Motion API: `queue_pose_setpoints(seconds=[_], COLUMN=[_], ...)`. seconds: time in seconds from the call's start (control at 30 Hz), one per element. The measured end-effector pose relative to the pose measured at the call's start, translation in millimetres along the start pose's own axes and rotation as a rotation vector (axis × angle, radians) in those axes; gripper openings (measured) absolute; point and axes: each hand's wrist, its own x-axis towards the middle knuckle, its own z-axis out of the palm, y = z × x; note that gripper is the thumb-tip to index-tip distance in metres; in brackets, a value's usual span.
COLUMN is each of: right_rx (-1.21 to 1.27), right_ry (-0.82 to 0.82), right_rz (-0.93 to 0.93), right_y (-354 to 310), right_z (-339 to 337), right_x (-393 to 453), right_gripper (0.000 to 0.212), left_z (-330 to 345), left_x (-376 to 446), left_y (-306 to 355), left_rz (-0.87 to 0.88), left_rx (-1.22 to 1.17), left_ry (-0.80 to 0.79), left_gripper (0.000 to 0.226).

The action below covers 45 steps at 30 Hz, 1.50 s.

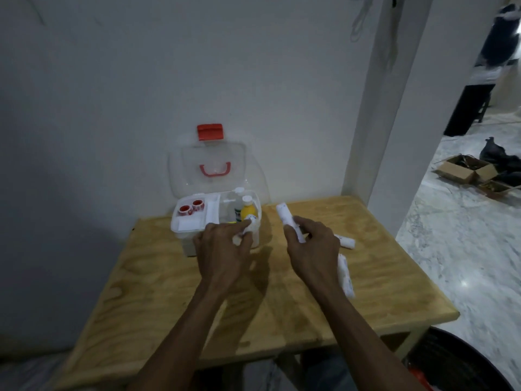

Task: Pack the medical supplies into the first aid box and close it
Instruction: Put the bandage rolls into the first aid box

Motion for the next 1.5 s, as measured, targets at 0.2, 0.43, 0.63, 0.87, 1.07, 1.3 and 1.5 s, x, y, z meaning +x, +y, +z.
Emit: queue_pose_setpoints(seconds=[0.2, 0.43, 0.63, 0.87, 1.07, 1.3, 1.5], right_rx=[0.023, -0.063, -0.138, -0.22, -0.268, -0.378, -0.374], right_ry=[-0.11, -0.201, -0.249, -0.285, -0.299, -0.389, -0.407], right_rz=[-0.079, -0.13, -0.113, -0.099, -0.125, -0.192, -0.245], right_y=[-52, -90, -89, -85, -83, -78, -75], right_z=[48, 113, 145, 159, 165, 163, 159], right_x=[5, 19, 33, 37, 35, 37, 39], right_gripper=[0.033, 0.033, 0.036, 0.032, 0.031, 0.026, 0.025], left_z=[-55, -78, -66, -50, -53, -58, -55], left_x=[41, 77, 96, 107, 114, 115, 113], left_y=[-48, -83, -92, -102, -104, -103, -101], left_rz=[-0.098, -0.068, 0.024, -0.002, 0.004, -0.013, -0.021], left_rx=[0.104, 0.207, 0.35, 0.446, 0.495, 0.492, 0.505], left_ry=[0.088, -0.032, -0.145, -0.267, -0.365, -0.37, -0.363], left_gripper=[0.029, 0.026, 0.029, 0.03, 0.026, 0.024, 0.024])
